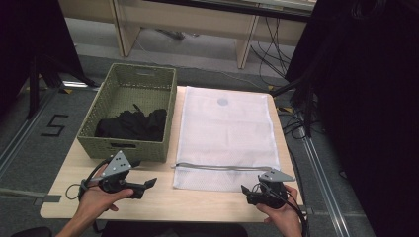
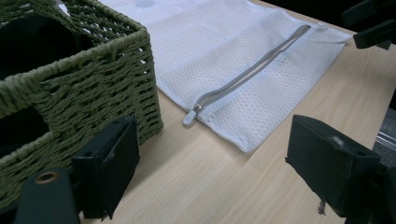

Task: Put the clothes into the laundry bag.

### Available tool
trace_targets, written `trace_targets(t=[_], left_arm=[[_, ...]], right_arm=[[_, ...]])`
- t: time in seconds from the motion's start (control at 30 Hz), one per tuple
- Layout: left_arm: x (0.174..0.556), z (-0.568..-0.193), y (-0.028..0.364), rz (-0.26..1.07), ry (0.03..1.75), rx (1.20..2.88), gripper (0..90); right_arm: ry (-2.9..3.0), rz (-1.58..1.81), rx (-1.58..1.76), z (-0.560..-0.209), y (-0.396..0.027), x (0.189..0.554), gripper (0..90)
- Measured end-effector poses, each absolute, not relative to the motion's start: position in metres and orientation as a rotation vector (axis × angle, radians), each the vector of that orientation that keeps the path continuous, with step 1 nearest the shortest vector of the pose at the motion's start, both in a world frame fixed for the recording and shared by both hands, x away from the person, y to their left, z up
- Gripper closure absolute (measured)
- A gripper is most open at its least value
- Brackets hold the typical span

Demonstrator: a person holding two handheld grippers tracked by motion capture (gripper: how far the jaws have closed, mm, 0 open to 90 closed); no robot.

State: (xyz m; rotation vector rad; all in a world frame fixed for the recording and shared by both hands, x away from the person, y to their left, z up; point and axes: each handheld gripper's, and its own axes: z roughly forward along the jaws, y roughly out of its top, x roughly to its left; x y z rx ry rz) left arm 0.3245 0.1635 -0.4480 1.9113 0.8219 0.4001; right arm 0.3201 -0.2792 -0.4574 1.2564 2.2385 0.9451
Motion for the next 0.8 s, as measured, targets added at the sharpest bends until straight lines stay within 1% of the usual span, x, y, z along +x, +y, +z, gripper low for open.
trace_targets(t=[0.1,0.17,0.2,0.3,0.43,0.47,0.63,0.67,0.7,0.73,0.77,0.8], left_arm=[[0.324,-0.448,0.163,0.400,0.827,1.910,16.5],[0.325,-0.448,0.163,0.394,0.817,1.917,16.5],[0.324,-0.448,0.163,0.395,0.822,1.917,16.5],[0.324,-0.448,0.163,0.401,0.816,1.923,16.5],[0.324,-0.449,0.163,0.396,0.818,1.931,16.5],[0.324,-0.448,0.163,0.397,0.816,1.931,16.5],[0.323,-0.449,0.161,0.392,0.825,1.934,16.2],[0.323,-0.449,0.161,0.395,0.822,1.942,16.2],[0.323,-0.449,0.161,0.395,0.822,1.942,15.7],[0.323,-0.449,0.159,0.396,0.817,1.955,15.7],[0.323,-0.449,0.159,0.396,0.818,1.955,15.7],[0.323,-0.449,0.159,0.387,0.806,1.953,15.7]], right_arm=[[2.231,0.923,1.212,-0.459,-0.281,0.321,28.0],[2.243,0.927,1.241,-0.458,-0.280,0.321,28.1],[2.230,0.918,1.174,-0.459,-0.282,0.323,28.1],[2.261,0.896,1.151,-0.460,-0.283,0.324,28.2],[2.235,0.862,1.258,-0.458,-0.282,0.322,28.5],[2.242,0.847,1.211,-0.460,-0.285,0.324,28.5],[2.206,0.807,1.204,-0.461,-0.292,0.335,28.6],[2.208,0.787,1.245,-0.461,-0.293,0.337,28.6],[2.201,0.760,1.216,-0.464,-0.296,0.344,28.4],[2.201,0.732,1.271,-0.465,-0.296,0.347,28.0],[2.213,0.714,1.182,-0.467,-0.300,0.353,28.0],[2.219,0.697,1.208,-0.467,-0.301,0.355,27.9]])
